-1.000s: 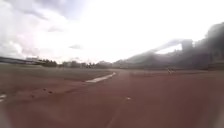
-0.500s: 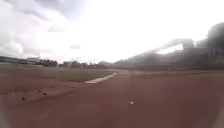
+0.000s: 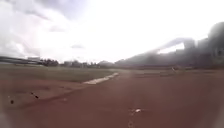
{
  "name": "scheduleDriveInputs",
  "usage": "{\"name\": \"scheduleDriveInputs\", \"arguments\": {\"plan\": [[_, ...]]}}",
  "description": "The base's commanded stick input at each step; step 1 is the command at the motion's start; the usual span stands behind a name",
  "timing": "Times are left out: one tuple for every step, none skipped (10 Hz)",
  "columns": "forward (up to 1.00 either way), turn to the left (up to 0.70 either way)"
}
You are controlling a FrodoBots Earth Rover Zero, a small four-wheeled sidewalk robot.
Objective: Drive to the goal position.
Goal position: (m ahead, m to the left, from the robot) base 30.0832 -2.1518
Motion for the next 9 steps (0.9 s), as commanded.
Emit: {"name": "scheduleDriveInputs", "arguments": {"plan": [[0.7, 0.0], [0.7, 0.0], [0.7, 0.0], [0.7, 0.0], [0.7, 0.0], [0.7, 0.0], [0.7, 0.0], [0.7, 0.0], [0.7, 0.0]]}}
